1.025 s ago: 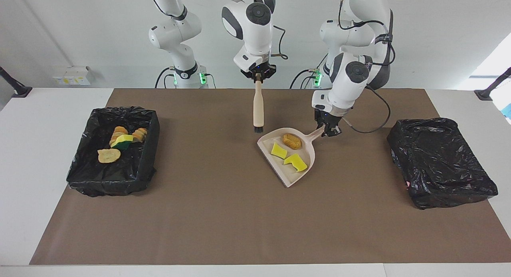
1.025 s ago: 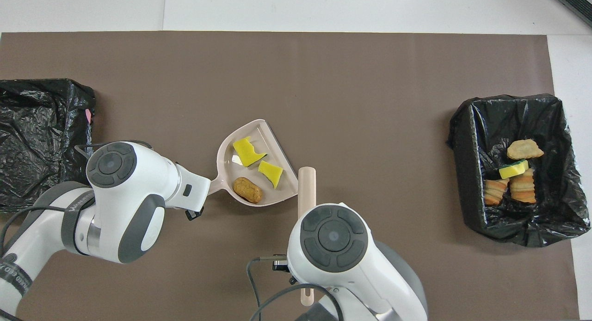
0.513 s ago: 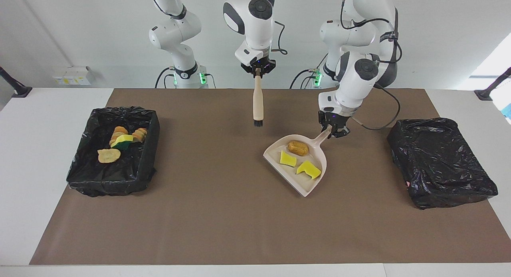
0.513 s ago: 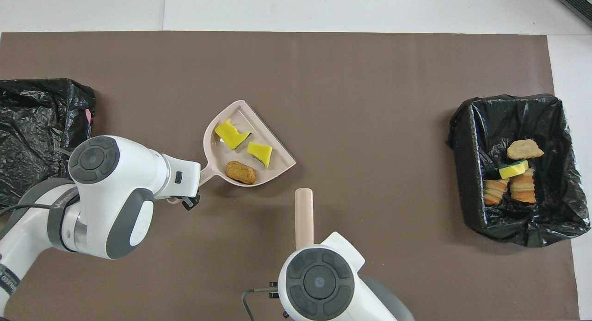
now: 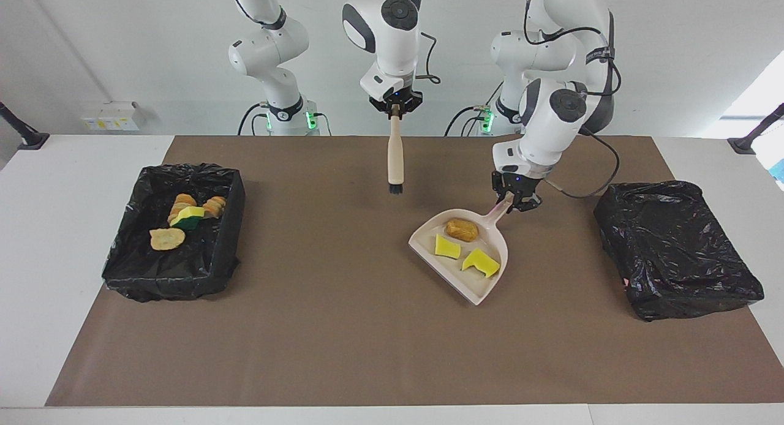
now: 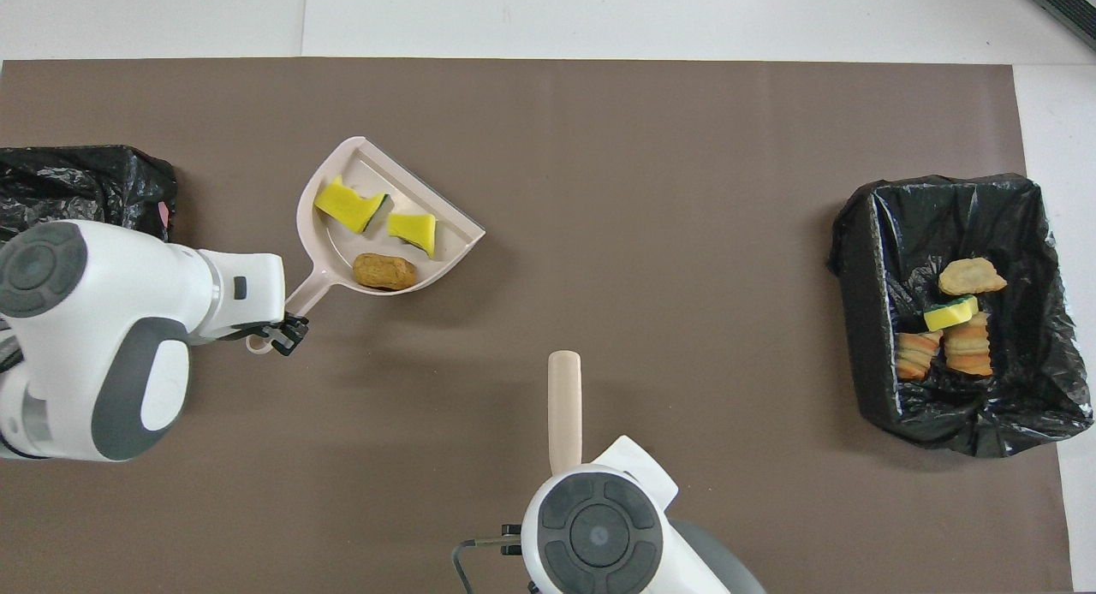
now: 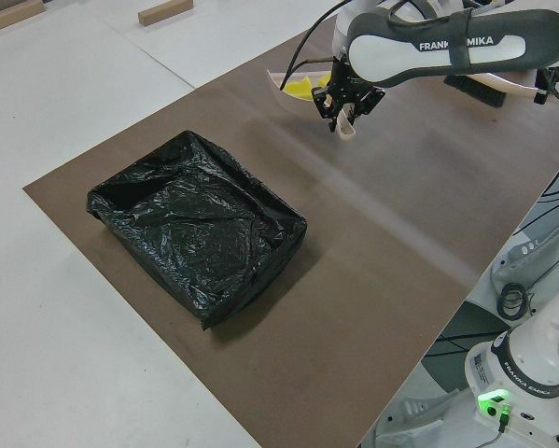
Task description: Sweep and dump trash in bin
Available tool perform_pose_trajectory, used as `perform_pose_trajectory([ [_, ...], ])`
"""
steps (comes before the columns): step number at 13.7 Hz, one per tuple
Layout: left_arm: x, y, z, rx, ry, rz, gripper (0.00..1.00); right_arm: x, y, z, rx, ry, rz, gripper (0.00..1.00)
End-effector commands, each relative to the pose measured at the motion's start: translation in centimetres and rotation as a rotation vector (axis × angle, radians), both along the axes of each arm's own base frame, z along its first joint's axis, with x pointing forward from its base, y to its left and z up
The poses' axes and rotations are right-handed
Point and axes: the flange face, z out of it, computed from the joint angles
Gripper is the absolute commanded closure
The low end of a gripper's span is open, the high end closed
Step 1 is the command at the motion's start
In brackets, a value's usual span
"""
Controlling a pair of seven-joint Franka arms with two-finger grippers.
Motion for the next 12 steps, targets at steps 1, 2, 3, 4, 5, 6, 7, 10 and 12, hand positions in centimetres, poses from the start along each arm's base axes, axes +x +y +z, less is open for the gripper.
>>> perform_pose_trajectory([
  [1,1.8,6.0,1.7,-0.022,-0.006,-0.110,1.00,-1.8,2.5,-2.2,0.011,-0.032,-0.039,1.00],
  [2,2.2,9.4,2.0,-0.027,-0.001,-0.119,1.00,-2.5,3.5,-2.9,0.012,-0.034,-0.036,1.00],
  [3,3.1,11.9,2.8,-0.034,0.007,-0.136,1.00,-3.1,4.6,-3.7,0.018,-0.043,-0.044,1.00],
  [4,4.0,13.9,3.7,-0.043,0.027,-0.149,1.00,-3.7,5.5,-4.5,0.014,-0.045,-0.049,1.00],
  [5,4.8,16.1,4.6,-0.047,0.052,-0.137,1.00,-4.6,6.6,-5.5,0.005,-0.050,-0.042,1.00],
  [6,5.1,19.0,5.2,-0.048,0.070,-0.128,1.00,-5.2,7.6,-6.6,0.009,-0.058,-0.049,1.00],
  [7,5.2,22.0,5.8,-0.049,0.075,-0.168,1.00,-5.7,8.5,-7.6,0.012,-0.065,-0.049,1.00],
  [10,4.2,29.4,7.1,0.018,0.075,-0.275,1.00,-6.3,9.6,-10.0,-0.005,-0.074,-0.007,1.00],
  [12,3.0,33.4,8.0,0.094,0.097,-0.357,1.00,-6.2,9.6,-10.6,-0.018,-0.076,0.027,1.00],
])
